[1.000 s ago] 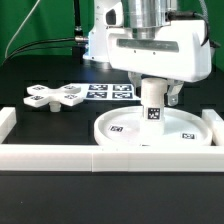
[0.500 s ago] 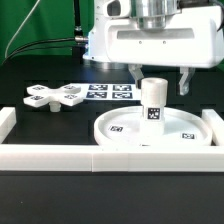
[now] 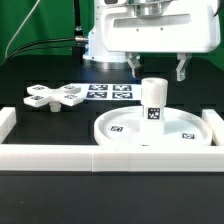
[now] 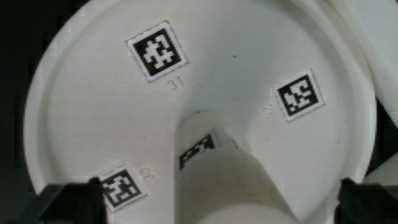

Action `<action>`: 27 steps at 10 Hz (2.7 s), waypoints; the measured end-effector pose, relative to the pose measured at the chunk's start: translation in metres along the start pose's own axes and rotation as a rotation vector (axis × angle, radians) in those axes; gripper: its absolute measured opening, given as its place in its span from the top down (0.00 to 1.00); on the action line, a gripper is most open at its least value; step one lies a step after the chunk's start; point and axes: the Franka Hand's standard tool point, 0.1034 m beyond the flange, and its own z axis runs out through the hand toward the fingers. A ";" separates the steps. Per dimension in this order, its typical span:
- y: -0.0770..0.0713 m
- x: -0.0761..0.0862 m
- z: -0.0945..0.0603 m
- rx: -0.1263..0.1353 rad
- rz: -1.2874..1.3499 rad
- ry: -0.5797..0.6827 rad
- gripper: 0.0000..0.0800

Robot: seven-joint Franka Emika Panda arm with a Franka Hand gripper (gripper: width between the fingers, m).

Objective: Assemble round table

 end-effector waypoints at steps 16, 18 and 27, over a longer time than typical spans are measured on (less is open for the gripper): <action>0.109 0.053 -0.003 -0.035 -1.004 -0.014 0.19; 0.103 0.048 -0.001 -0.032 -0.997 -0.016 0.19; 0.152 0.062 -0.006 -0.080 -0.858 0.021 0.19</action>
Offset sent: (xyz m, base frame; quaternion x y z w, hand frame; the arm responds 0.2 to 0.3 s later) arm -0.0093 -0.0126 0.0017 -0.0326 -0.0449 -0.2687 0.9616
